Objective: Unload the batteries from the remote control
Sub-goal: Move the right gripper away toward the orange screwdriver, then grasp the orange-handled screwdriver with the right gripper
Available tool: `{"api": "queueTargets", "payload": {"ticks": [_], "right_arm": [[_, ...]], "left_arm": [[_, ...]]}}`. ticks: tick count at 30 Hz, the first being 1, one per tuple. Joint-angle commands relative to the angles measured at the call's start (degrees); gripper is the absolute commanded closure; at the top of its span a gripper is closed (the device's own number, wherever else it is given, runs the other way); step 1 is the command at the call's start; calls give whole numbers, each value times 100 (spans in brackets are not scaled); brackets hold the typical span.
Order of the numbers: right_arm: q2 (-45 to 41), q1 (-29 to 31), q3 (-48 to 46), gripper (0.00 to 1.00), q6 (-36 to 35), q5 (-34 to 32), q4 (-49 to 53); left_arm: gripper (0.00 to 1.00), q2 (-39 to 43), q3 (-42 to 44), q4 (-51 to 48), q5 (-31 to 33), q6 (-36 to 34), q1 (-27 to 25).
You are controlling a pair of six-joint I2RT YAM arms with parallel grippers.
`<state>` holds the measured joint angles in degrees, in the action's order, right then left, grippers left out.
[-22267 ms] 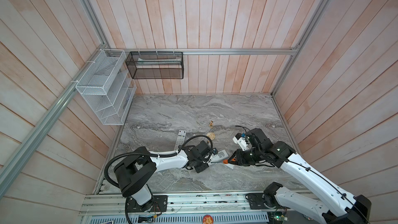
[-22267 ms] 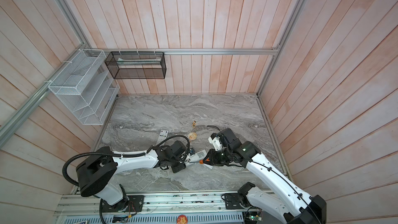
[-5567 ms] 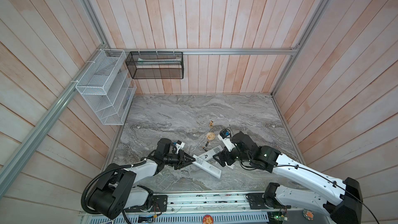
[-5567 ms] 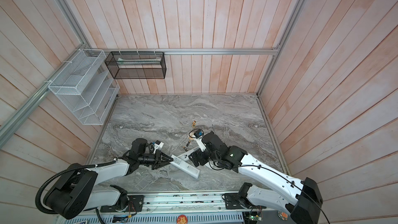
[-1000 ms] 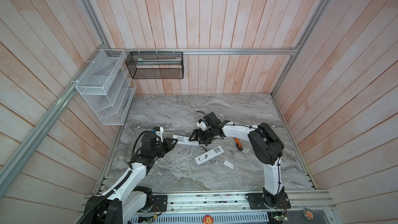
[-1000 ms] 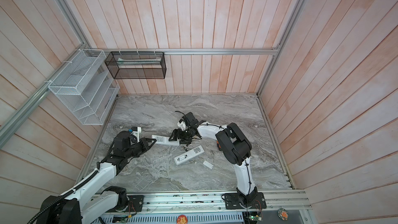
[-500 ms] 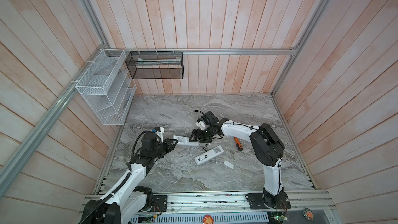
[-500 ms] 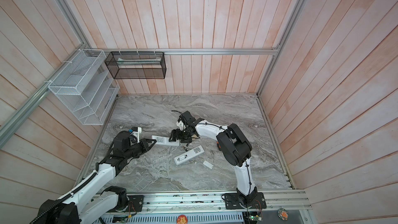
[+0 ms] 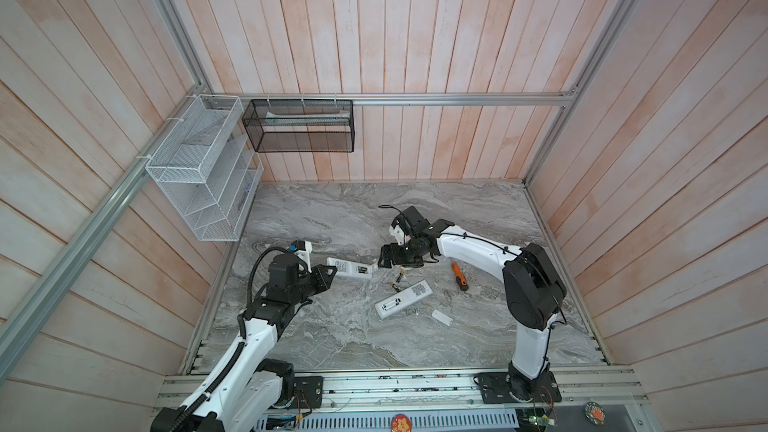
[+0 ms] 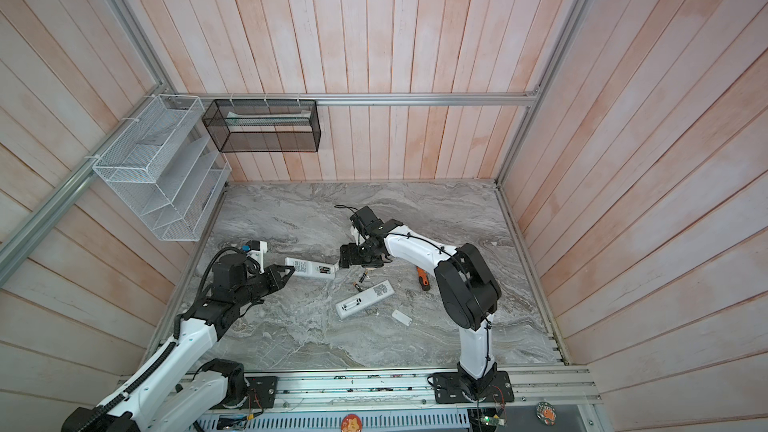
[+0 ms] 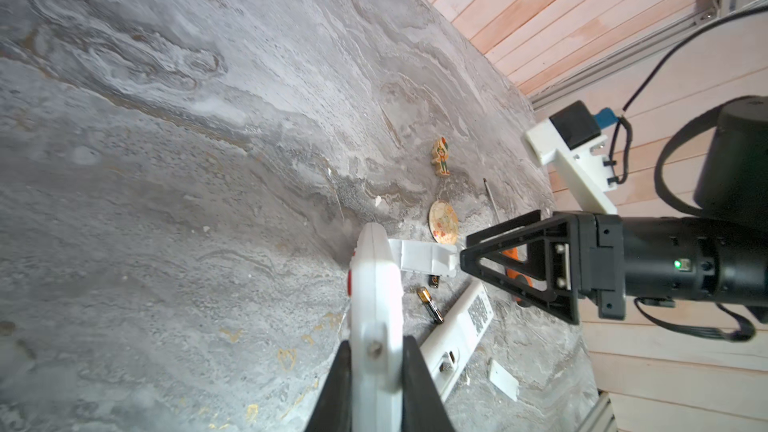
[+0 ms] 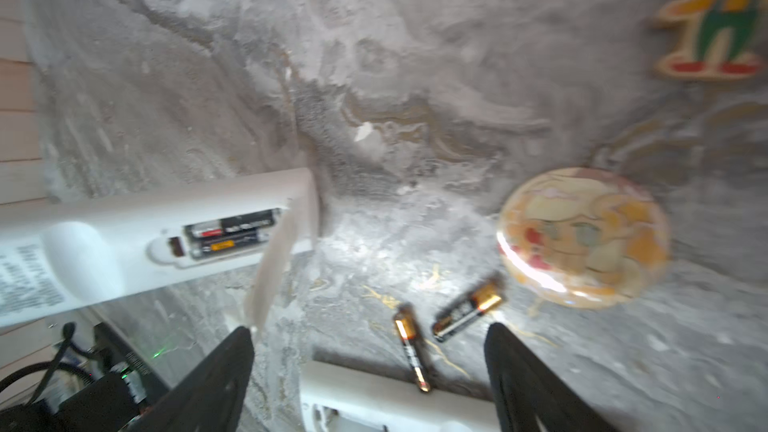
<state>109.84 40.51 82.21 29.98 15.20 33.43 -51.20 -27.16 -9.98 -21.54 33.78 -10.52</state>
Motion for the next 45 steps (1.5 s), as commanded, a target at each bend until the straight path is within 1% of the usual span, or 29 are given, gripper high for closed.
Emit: {"api": "queueTargets", "payload": {"ticks": [1,8,12,15,19,24,27,32,34,36,39,42,45], "right_arm": [[-181,-44,-163,12,-124,-370,373],[-225,-122,-221,11,-182,-17,67],[-493,-138,-385,10,-286,339,-336],[-749,-276,-544,9,-365,419,-381],[-1237,-584,-1117,9,-513,455,-434],[-1723,-867,-1732,9,-640,531,-445],[-1857,-1038,-1938,8,-712,414,-251],[-2127,-1344,-2197,8,-823,86,-26],[-2207,-1469,-2266,7,-851,0,33],[-2249,-1604,-2305,7,-878,-103,118],[-2270,-1800,-2318,7,-938,-378,335],[-2318,-1926,-2315,6,-1009,-916,552],[-2286,-2010,-2371,6,-1103,-1035,660]], "left_arm": [[89,19,-166,-93,244,-214,15],[89,-87,-240,-244,409,-317,15],[88,-90,-247,-301,457,-353,15],[88,-194,-222,-277,368,-320,25],[87,-253,-21,-39,136,-133,51],[87,-781,146,-16,-22,70,213],[87,-891,236,37,52,192,234],[86,-958,197,18,124,201,272],[84,-1099,150,-41,133,166,296],[77,-1247,114,-99,125,134,341],[77,-1355,156,-6,39,138,399],[79,-1360,219,75,-97,155,463],[79,-1383,235,71,-122,149,539]]}}
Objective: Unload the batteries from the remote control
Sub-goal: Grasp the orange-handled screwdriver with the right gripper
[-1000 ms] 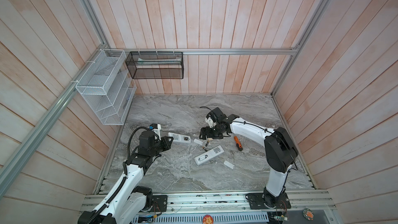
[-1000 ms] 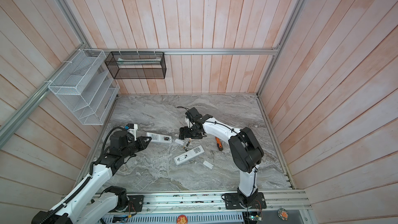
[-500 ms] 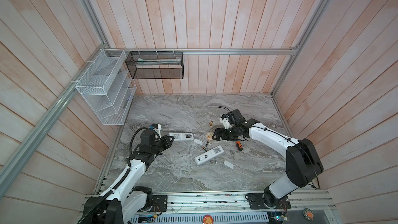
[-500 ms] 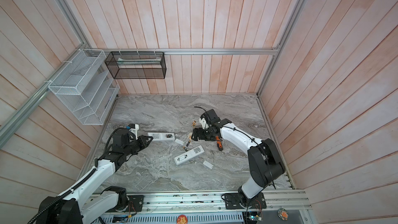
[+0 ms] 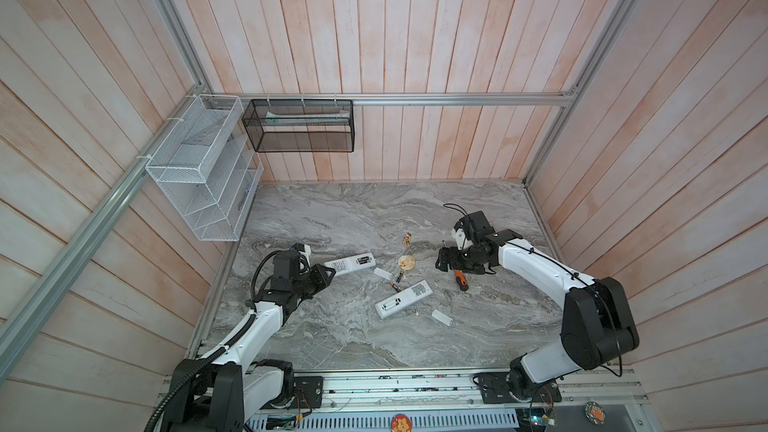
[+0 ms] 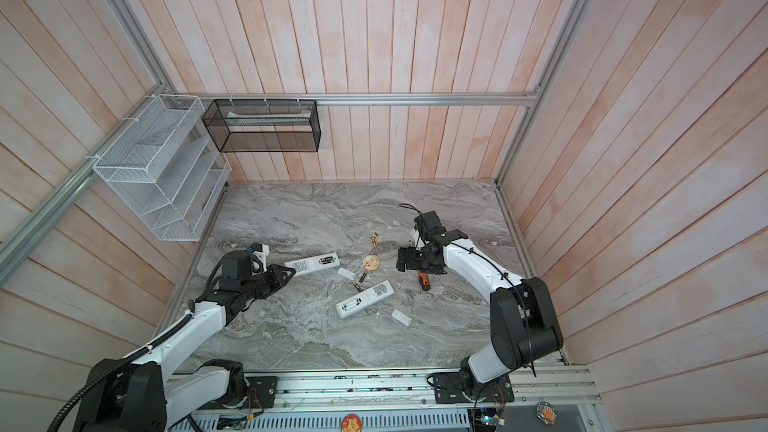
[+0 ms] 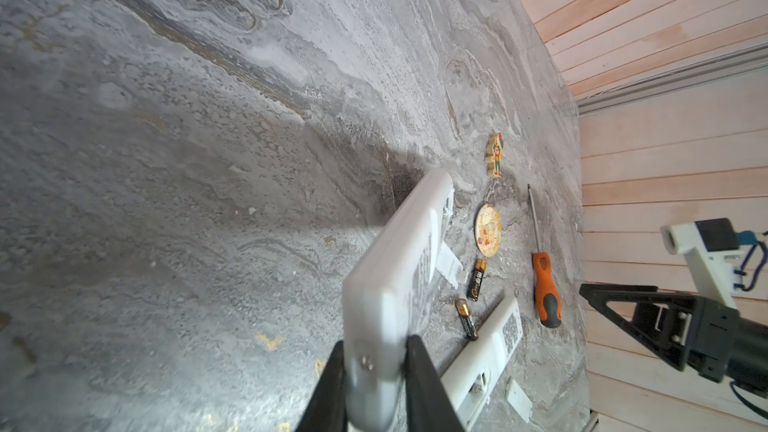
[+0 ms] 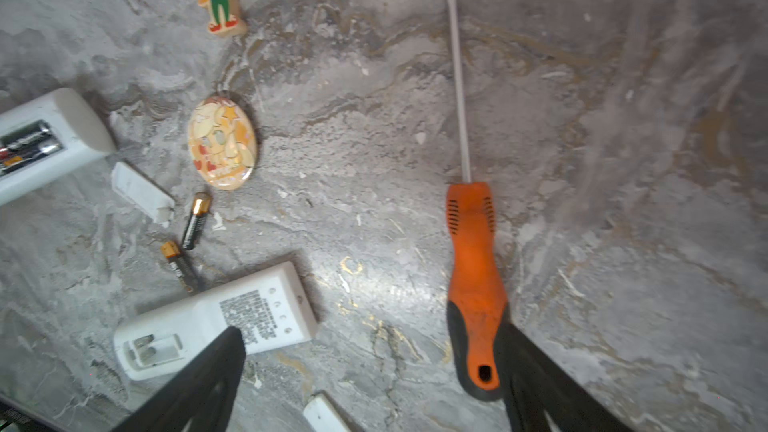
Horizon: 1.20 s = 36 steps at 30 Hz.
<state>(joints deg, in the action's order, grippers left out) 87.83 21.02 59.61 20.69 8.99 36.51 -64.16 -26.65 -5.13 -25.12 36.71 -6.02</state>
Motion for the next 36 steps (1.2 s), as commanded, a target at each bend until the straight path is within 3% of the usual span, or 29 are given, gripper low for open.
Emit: {"api": "queueTargets", "payload": {"ticks": [1,3,5,7,11,16,23,31,36], "right_arm": [[-51,-68,-127,6,-200,-437,363],[34,-62,-190,6,-234,-480,354],[115,-67,-242,6,-281,-512,307],[166,-71,-300,7,-308,-495,251],[244,-74,-377,7,-314,-417,173],[291,-80,-437,7,-361,-407,89],[479,-191,-601,12,-434,-280,-133],[723,-208,-676,34,-483,-271,-362],[736,-208,-697,56,-520,-263,-395]], "left_arm": [[79,-117,195,-422,236,-144,121],[74,-199,220,-437,221,-146,199],[57,-315,268,-406,138,-145,303],[50,-392,322,-334,31,-144,396],[42,-492,389,-248,-93,-173,535],[25,-390,344,-353,-92,-190,611],[11,454,-52,-988,33,-234,629],[6,1172,-300,-1098,-277,-114,627],[5,1185,-315,-935,-541,-108,627]]}}
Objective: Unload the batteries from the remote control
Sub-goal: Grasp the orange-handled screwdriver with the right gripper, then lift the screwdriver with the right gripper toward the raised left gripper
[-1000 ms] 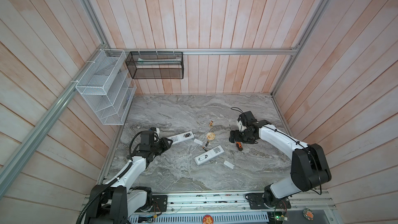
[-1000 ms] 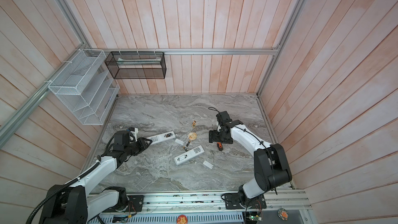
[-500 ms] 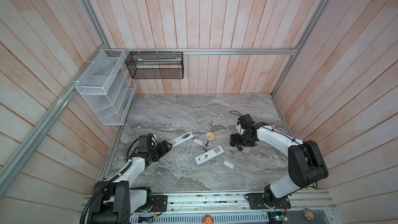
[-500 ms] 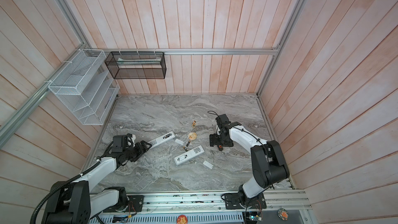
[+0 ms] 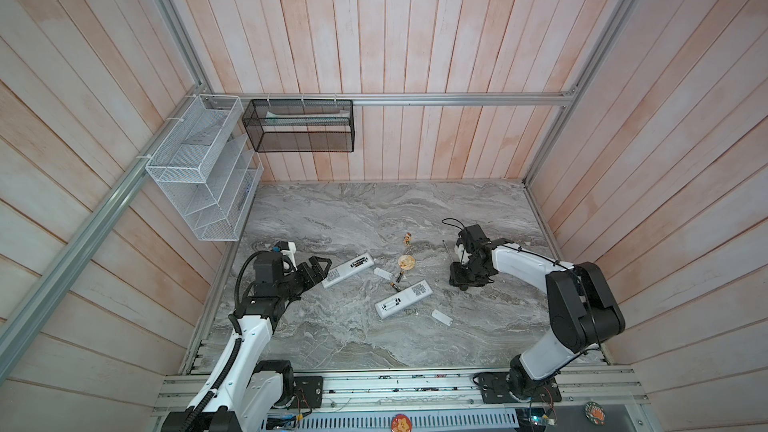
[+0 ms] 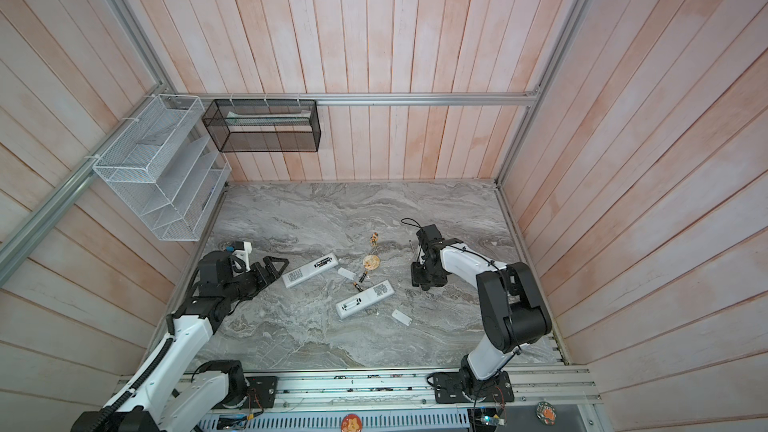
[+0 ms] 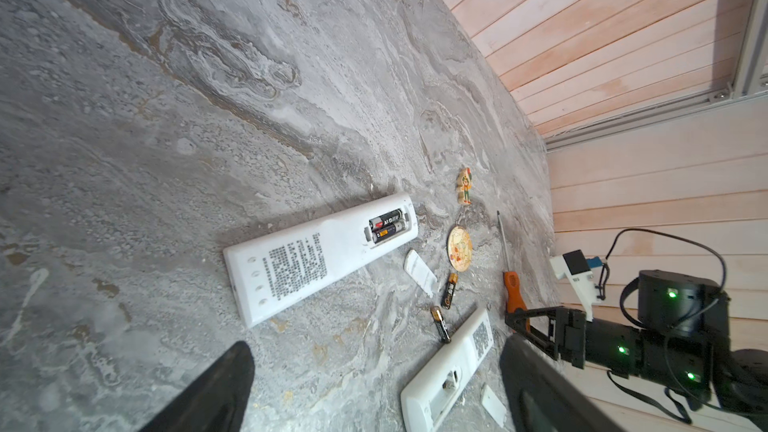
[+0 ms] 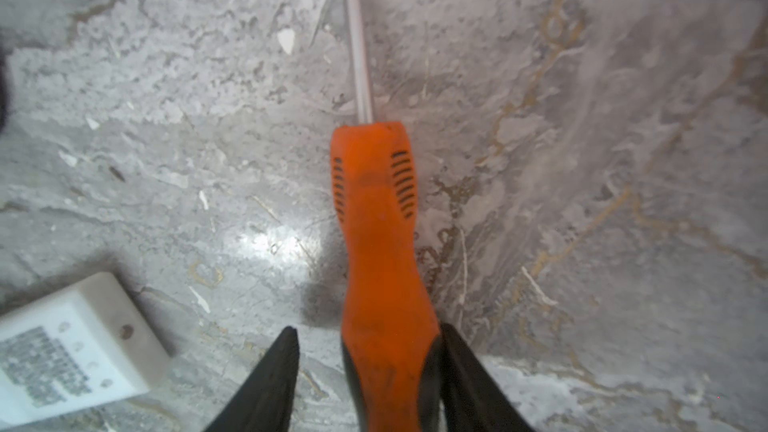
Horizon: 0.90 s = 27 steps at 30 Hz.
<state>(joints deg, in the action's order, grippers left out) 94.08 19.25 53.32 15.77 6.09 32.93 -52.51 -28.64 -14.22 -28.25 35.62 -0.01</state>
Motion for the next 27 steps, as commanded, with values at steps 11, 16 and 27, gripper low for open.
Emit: {"api": "queueTargets", "payload": {"ticks": [11,16,27], "right_arm": [[-769,123,-46,84,-287,332,-148],[-1523,1007,177,84,-699,959,-344],[-1458,2509,1177,86,-718,2446,-628]], "left_arm": [[0,-132,-74,993,-1441,269,23],[0,-356,-78,2159,-2607,854,2],[0,-664,-376,3209,-3182,1400,-410]]}}
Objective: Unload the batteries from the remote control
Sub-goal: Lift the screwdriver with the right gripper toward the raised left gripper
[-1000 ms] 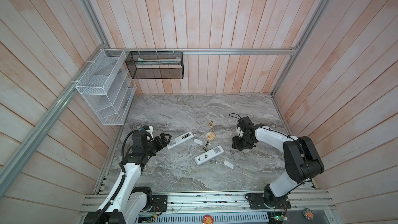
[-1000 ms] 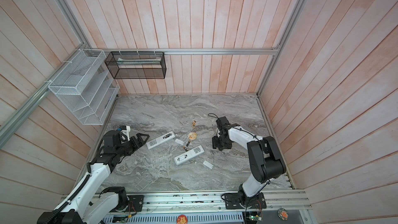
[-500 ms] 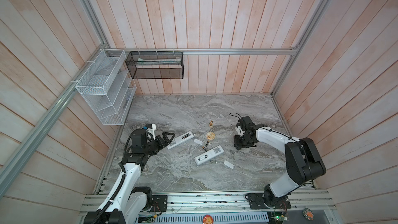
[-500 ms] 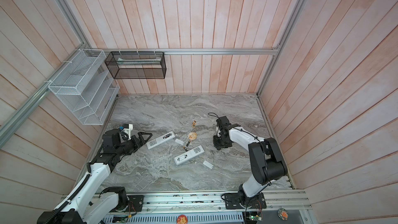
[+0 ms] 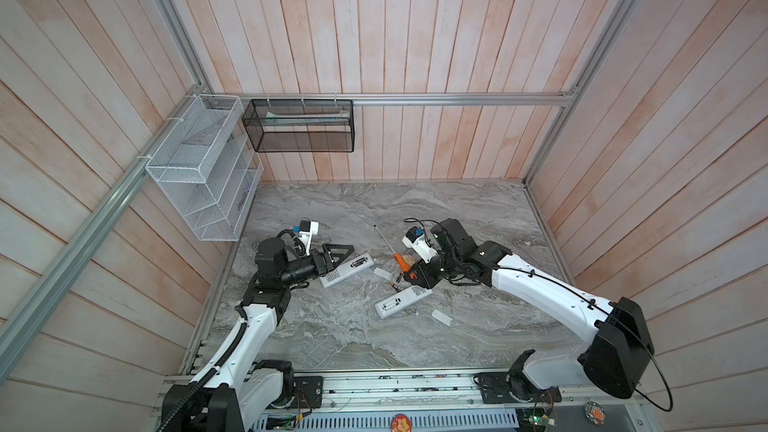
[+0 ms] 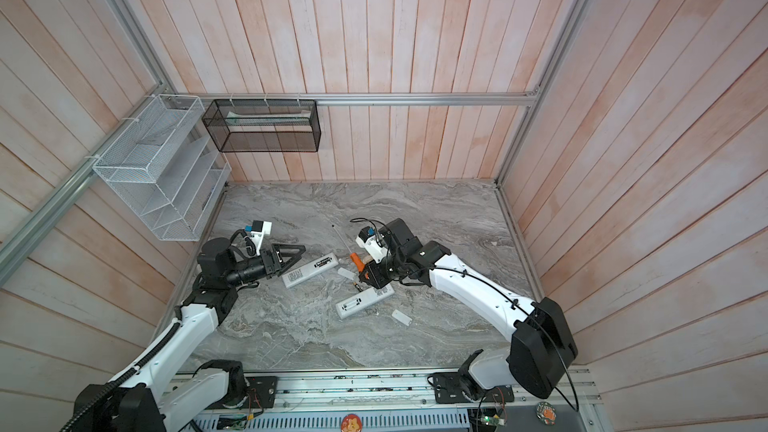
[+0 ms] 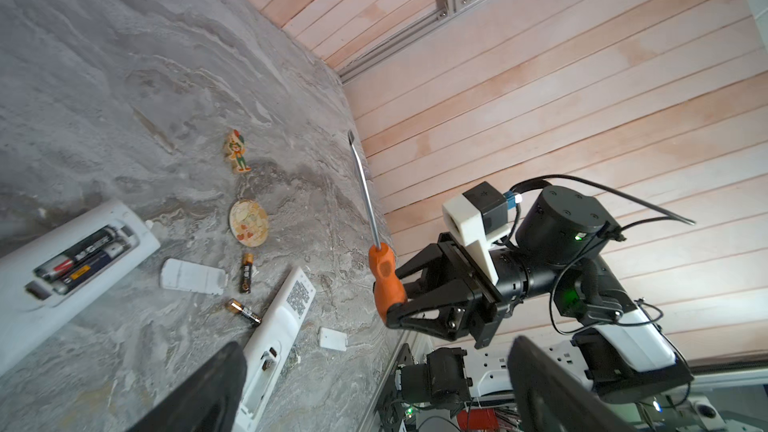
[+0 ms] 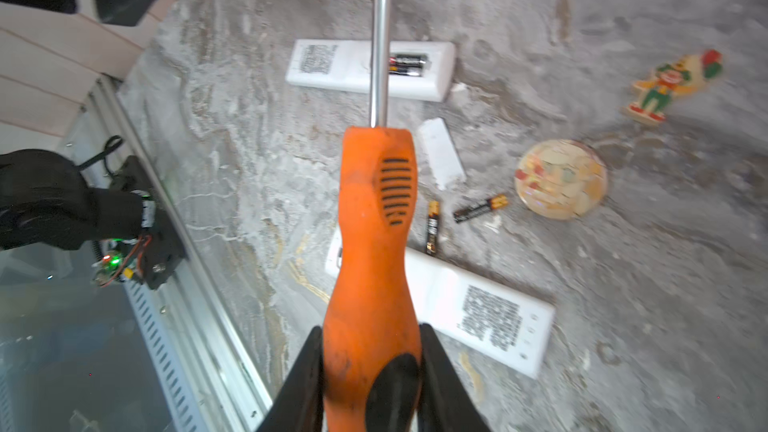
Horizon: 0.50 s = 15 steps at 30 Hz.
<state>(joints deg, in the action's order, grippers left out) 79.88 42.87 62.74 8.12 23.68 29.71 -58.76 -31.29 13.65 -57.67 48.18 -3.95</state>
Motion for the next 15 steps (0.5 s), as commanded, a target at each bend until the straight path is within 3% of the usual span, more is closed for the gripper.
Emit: {"api": "queueTargets", "payload": {"ticks": [1,11,15], "right_arm": [[-51,217,270,87,87,770,-352],[-10,524,491,88,137,999,-335],[37,591,536,89,146,1005,-345]], "left_arm": [[0,-43,-89,541,-257,228,-19],[1,-315,-157,1327,-142,777,-355],[11,-515,-292,1375,22,804,-565]]}}
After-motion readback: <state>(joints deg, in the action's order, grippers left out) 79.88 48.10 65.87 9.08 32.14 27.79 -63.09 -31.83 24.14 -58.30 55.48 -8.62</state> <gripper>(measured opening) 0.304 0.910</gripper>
